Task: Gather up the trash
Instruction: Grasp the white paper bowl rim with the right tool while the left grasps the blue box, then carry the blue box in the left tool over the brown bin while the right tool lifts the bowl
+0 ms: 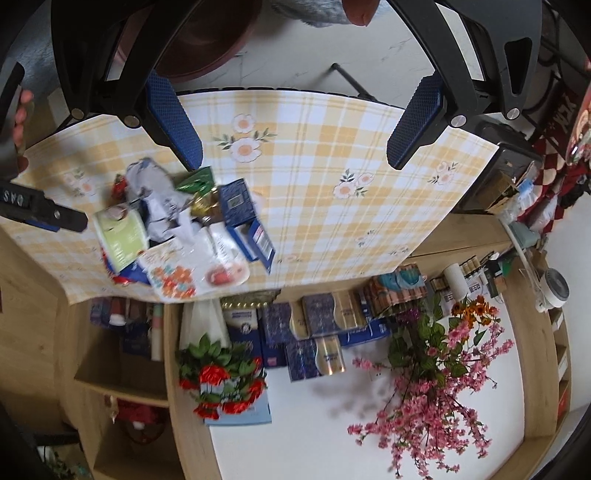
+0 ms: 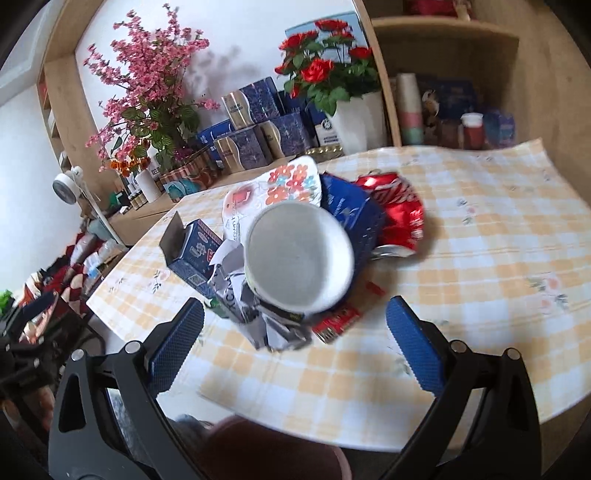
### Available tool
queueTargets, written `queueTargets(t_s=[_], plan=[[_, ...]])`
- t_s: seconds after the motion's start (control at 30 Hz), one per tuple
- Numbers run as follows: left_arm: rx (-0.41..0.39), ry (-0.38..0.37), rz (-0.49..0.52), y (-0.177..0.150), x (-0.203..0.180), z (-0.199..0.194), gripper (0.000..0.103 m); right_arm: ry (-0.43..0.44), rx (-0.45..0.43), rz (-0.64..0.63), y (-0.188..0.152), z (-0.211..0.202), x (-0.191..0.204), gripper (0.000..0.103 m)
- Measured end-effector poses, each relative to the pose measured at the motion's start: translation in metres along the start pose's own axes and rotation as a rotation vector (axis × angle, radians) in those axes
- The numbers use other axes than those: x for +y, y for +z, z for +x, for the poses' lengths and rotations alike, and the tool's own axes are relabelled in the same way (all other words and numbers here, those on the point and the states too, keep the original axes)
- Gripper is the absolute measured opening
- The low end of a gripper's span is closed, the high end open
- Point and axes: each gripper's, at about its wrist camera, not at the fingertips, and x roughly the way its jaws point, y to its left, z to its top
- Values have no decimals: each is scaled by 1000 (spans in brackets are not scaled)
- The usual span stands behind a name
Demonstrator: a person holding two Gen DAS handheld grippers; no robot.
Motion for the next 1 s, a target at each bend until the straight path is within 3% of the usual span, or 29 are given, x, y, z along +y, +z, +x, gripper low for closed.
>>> queueTargets(t_s=[0.2, 0.43, 0.47, 0.5, 0.7, 0.83, 1.0], plan=[[33, -2, -24, 1, 6, 26, 98, 23, 16, 41, 8, 47, -3, 97], [47, 0, -67, 3, 7, 47, 98, 25, 4, 76, 20, 70, -9, 97], [53, -13, -70, 3, 6, 50, 98, 27, 8, 66, 21, 73, -8, 97], [57, -24, -71, 4, 4, 52, 98, 30, 11, 61, 21, 73, -8, 88], [64, -123, -97, 13, -6, 68, 98, 31, -41, 5, 22, 60, -1, 88], [108, -222, -194, 28, -9, 96, 98, 6, -69, -6, 22, 46, -2, 88], [135, -265, -281, 45, -12, 130, 94, -34, -88, -4, 21, 31, -10, 88]])
